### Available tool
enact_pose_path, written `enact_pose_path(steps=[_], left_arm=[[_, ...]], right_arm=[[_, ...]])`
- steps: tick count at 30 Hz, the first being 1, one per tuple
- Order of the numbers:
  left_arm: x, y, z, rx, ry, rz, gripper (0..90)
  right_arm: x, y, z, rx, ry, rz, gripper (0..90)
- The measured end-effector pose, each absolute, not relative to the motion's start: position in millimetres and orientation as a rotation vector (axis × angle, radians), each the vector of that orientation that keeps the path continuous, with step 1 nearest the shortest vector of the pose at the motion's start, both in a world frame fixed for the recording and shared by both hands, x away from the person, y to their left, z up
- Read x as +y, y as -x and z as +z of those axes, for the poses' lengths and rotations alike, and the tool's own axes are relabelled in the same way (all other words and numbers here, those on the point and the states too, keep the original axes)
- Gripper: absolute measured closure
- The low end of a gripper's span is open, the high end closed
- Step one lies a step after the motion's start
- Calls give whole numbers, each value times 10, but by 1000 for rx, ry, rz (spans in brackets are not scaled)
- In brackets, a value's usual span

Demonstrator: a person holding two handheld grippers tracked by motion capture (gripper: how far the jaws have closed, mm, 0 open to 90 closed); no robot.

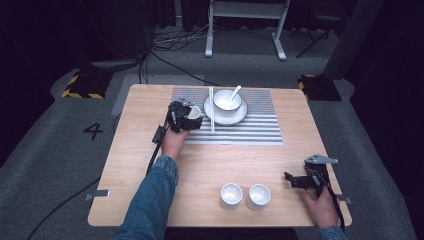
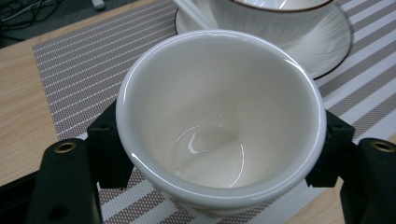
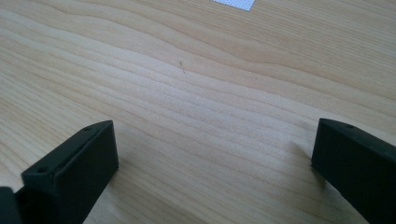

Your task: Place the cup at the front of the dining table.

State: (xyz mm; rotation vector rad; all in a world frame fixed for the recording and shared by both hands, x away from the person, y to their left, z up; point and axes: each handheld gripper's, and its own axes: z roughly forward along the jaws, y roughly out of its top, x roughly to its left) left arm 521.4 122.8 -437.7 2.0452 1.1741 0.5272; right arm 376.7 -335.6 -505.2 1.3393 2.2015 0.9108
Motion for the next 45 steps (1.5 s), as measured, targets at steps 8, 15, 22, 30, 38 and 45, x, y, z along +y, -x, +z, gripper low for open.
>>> enact_pose_path(steps=[8, 15, 22, 30, 38, 45], left_arm=[[1243, -5390, -4546, 1239, -2024, 478, 268], [1236, -5478, -4675, 1266, -2043, 467, 268], [1203, -5490, -4743, 1240, -2033, 437, 268], [1186, -5481, -4774, 1184, -2054, 442, 266], [1183, -5470, -4787, 1177, -2065, 438, 254], [1200, -5433, -4684, 1188, -2028, 461, 206]], right_arm=[[-3356, -3767, -5052, 2201, -1339, 911, 4], [-3356, -3766, -5052, 2202, -1338, 911, 4], [-3356, -3766, -5052, 2201, -1338, 911, 4], [-3356, -3766, -5052, 2202, -1338, 911, 4], [-3354, -3768, -5053, 2198, -1339, 909, 4], [-3354, -3768, -5053, 2198, -1339, 909, 4]])
